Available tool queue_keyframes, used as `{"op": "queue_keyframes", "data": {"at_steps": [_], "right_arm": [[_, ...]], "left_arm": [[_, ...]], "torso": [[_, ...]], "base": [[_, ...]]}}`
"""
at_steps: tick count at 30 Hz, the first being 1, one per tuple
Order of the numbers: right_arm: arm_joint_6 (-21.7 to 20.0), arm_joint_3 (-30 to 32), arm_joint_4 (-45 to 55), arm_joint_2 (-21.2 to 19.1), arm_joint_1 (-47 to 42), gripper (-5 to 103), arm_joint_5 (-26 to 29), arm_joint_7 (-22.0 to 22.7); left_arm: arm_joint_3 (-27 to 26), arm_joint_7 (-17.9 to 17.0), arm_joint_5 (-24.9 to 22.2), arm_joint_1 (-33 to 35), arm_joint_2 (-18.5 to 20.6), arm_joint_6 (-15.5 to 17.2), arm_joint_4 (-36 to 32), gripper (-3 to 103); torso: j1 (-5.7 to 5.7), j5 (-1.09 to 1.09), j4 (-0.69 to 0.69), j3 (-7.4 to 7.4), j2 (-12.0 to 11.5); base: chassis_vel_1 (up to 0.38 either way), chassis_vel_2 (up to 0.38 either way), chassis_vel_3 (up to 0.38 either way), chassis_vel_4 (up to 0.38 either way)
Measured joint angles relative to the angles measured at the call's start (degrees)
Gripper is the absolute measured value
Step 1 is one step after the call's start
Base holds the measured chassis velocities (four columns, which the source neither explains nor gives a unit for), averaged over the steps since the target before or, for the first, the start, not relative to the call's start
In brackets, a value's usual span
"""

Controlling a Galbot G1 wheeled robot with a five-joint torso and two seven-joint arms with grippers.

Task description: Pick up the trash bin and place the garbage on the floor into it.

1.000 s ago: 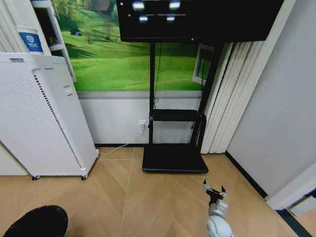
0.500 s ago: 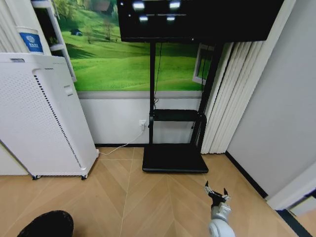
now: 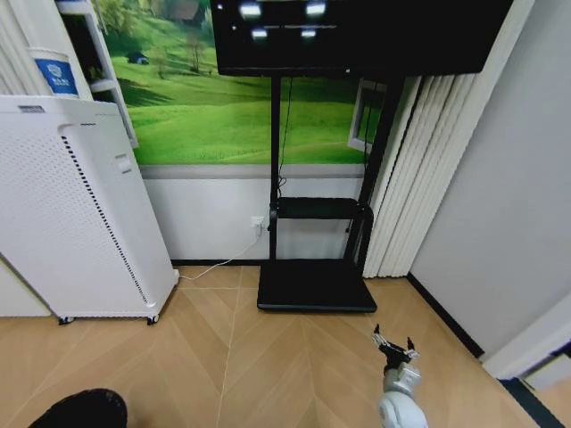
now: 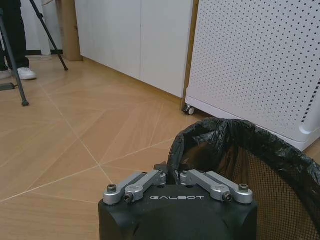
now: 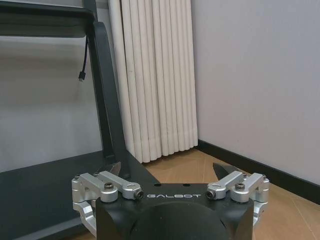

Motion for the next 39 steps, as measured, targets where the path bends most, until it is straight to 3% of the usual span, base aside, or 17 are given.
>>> {"op": "queue_keyframes", "data": {"at_steps": [16,20,24,29,31,32,34,36,37,39], "right_arm": [[0.87,1.13,-2.11,-1.13,0.37,100,2.38,-0.25],[1.32,1.60,-2.46,-0.84,-0.13,100,2.90,-0.51],[1.51,1.76,-2.50,-0.81,-0.39,100,2.92,-0.56],[1.53,2.02,-2.50,-1.09,0.02,100,3.10,-0.56],[1.52,2.05,-2.52,-1.13,0.17,100,3.16,-0.55],[1.47,2.12,-2.70,-1.17,0.51,100,3.30,-0.49],[1.45,2.14,-2.77,-1.18,0.61,100,3.33,-0.48],[1.38,2.16,-2.81,-1.27,0.58,100,3.54,-0.48],[1.38,2.16,-2.81,-1.27,0.58,100,3.54,-0.48],[1.95,2.18,-2.73,-1.50,0.34,100,3.52,-0.72]], "left_arm": [[-0.23,-5.83,4.07,-1.65,-0.26,0.36,1.95,4],[-0.15,-6.51,4.35,-2.01,0.53,1.35,2.49,26],[0.26,-6.46,4.34,-2.21,0.70,1.79,2.50,36],[0.70,-6.44,4.06,-2.20,0.34,2.18,1.73,58],[0.64,-6.44,3.87,-2.08,0.26,2.33,1.47,58],[0.34,-6.46,3.63,-1.78,0.14,2.57,1.01,69],[0.19,-6.44,3.69,-1.59,0.11,2.59,0.79,69],[-0.24,-4.98,5.32,-0.83,-0.12,2.26,0.05,80],[-0.24,-4.98,5.32,-0.83,-0.12,2.26,0.05,80],[-0.58,-1.68,8.02,0.73,-0.71,2.15,-2.69,90]], "torso": [[0.00,0.00,-0.01,0.00,0.00],[0.00,0.00,0.00,0.00,0.00],[0.00,-0.02,0.00,0.00,0.00],[0.00,-0.02,-0.01,0.00,0.00],[0.00,-0.02,-0.01,0.00,0.00],[0.00,-0.01,-0.01,0.00,0.00],[0.00,-0.01,0.00,0.00,0.00],[0.00,-0.01,0.00,0.00,-0.01],[0.00,-0.01,0.00,0.00,-0.01],[0.00,-0.01,0.00,0.00,-0.01]], "base": [[0.000,0.000,0.000,0.000],[0.000,0.000,0.000,0.000],[0.000,0.000,0.000,0.000],[0.000,0.000,0.000,0.000],[0.000,0.000,0.000,0.000],[0.000,0.000,0.000,0.000],[0.000,0.000,0.000,0.000],[0.000,0.000,0.000,0.000],[0.000,0.000,0.000,0.000],[0.000,0.000,0.000,0.000]]}}
